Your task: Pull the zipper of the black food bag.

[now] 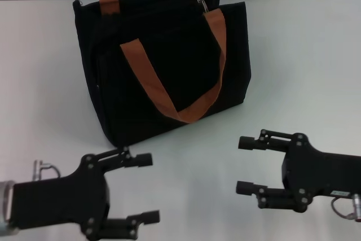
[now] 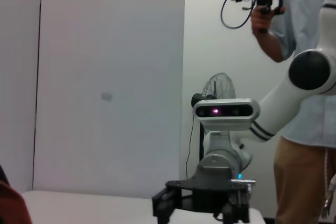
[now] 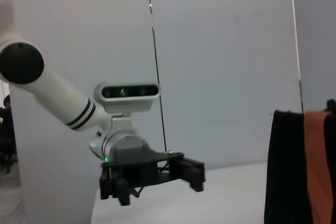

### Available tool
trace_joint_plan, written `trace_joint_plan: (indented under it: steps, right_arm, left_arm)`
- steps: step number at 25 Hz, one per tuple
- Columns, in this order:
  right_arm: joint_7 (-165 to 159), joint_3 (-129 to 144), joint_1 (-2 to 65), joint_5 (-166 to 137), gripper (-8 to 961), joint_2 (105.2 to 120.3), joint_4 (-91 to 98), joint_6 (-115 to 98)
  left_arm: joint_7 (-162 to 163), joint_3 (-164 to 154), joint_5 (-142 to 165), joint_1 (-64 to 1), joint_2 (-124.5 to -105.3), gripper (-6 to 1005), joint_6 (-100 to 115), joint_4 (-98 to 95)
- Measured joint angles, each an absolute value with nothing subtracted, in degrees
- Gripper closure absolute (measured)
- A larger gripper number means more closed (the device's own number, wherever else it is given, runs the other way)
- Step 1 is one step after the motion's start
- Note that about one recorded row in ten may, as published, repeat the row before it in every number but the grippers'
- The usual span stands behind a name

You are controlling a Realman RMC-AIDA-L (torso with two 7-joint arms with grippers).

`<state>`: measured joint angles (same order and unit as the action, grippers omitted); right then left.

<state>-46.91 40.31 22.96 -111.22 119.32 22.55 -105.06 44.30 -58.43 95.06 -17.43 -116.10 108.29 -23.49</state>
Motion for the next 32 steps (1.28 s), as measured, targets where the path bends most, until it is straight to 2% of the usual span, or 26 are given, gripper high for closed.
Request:
trace_joint_plan:
  steps: [12,32]
  right_arm:
    - [-44.33,41.23,24.9,-111.03,214,119.58,16.29,-98.31]
    - [-44.21,41.04,25.29,-108.63,213,119.62,16.08,-98.96]
  left_arm:
    - [46.79,-58.71,95.29,-19.31,-117.18,161,104.44,-23.5]
    - [46.57,-58.24,94.94,-19.07,-117.42,162,103.63,-23.59]
